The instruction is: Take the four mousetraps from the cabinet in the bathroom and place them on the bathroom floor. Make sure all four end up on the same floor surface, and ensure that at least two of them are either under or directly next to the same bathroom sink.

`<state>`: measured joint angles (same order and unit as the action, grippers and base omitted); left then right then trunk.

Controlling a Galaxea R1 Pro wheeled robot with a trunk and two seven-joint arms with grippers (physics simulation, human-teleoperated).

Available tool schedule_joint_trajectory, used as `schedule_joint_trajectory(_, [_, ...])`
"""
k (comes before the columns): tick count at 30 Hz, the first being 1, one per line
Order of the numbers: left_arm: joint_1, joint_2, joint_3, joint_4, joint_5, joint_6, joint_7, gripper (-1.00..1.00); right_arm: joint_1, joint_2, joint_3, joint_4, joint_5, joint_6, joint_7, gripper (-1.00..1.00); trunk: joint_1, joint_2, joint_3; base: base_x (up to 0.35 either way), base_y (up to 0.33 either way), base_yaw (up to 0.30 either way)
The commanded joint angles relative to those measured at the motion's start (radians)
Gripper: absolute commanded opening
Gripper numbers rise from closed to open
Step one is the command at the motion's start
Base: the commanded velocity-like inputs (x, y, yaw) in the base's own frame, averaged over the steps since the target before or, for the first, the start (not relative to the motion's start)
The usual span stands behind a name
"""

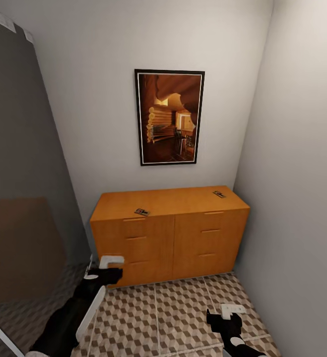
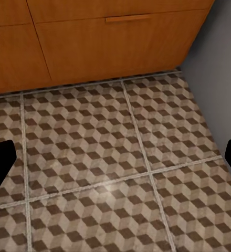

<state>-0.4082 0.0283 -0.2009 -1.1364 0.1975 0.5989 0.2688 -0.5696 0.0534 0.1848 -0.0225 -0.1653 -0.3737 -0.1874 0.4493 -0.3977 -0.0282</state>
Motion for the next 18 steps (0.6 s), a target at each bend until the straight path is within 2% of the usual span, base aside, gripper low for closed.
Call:
schedule_joint_trajectory(1, [-0.003, 0.001, 0.006, -0.026, 0.010, 0.014, 0.010, 1.00, -0.001, 0.000, 0.009, 0.001, -0.010, -0.003, -0.003, 1.00, 0.001, -0.002, -0.002, 0.000, 0.000, 0.000])
schedule_joint_trajectory(3, [-0.012, -0.001, 0.021, -0.071, 0.009, 0.041, 0.011, 1.00, -0.001, 0.000, 0.009, 0.001, -0.010, -0.003, -0.003, 1.00, 0.001, -0.002, -0.002, 0.000, 0.000, 0.000])
schedule_joint_trajectory(4, [-0.033, -0.002, 0.031, -0.118, 0.007, 0.078, 0.012, 1.00, -0.001, 0.000, 0.009, 0.001, -0.010, -0.003, -0.003, 1.00, 0.001, -0.002, -0.002, 0.000, 0.000, 0.000])
schedule_joint_trajectory(7, [-0.111, -0.003, 0.060, -0.230, 0.005, 0.192, 0.042, 1.00, -0.001, 0.000, 0.009, 0.001, -0.010, -0.004, -0.003, 1.00, 0.001, -0.002, -0.002, 0.000, 0.000, 0.000])
schedule_joint_trajectory(9, [-0.151, -0.003, 0.076, -0.263, 0.004, 0.236, 0.068, 1.00, -0.001, -0.001, 0.009, 0.001, -0.010, -0.004, -0.003, 1.00, 0.001, -0.002, -0.002, 0.000, 0.000, 0.000])
schedule_joint_trajectory(10, [-0.196, -0.003, 0.088, -0.287, 0.004, 0.275, 0.096, 1.00, -0.001, -0.001, 0.009, 0.001, -0.010, -0.004, -0.003, 1.00, 0.001, -0.002, -0.002, 0.000, 0.000, 0.000])
schedule_joint_trajectory(14, [-0.293, -0.004, 0.102, -0.315, 0.005, 0.346, 0.137, 1.00, -0.001, -0.001, 0.009, 0.001, -0.010, -0.004, -0.003, 1.00, 0.001, -0.002, -0.002, 0.000, 0.000, 0.000])
schedule_joint_trajectory(18, [-0.331, -0.006, 0.106, -0.329, 0.007, 0.372, 0.148, 1.00, -0.001, -0.001, 0.009, 0.001, -0.010, -0.004, -0.003, 1.00, 0.001, -0.002, -0.002, 0.000, 0.000, 0.000])
